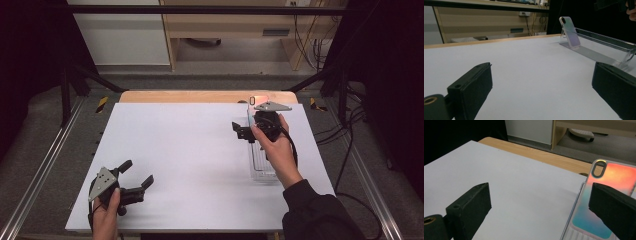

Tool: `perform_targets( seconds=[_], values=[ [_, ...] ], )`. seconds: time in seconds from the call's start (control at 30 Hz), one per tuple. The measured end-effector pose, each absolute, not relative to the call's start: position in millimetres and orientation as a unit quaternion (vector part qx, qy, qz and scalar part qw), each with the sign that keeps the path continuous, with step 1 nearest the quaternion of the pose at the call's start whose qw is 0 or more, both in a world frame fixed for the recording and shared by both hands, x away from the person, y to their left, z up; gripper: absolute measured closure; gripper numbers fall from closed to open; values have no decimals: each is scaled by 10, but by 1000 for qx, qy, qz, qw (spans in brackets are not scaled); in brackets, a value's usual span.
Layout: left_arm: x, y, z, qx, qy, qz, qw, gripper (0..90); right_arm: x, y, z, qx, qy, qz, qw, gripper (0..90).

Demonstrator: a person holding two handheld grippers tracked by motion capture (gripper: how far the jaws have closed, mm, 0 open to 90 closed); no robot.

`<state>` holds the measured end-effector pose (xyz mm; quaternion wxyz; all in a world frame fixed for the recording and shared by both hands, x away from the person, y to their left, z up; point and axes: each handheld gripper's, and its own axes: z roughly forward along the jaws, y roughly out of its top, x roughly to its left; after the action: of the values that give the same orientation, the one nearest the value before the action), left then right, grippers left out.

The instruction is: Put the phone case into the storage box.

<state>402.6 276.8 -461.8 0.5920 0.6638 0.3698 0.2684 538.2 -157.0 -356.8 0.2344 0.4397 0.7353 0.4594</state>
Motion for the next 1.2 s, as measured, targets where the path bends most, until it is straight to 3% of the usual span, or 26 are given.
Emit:
perform_targets(
  seconds=[1.2],
  values=[
    [3977,2796,-4588,665,367,278,588,27,5001,-1946,-3672,449,724,472,228,48]
  ],
)
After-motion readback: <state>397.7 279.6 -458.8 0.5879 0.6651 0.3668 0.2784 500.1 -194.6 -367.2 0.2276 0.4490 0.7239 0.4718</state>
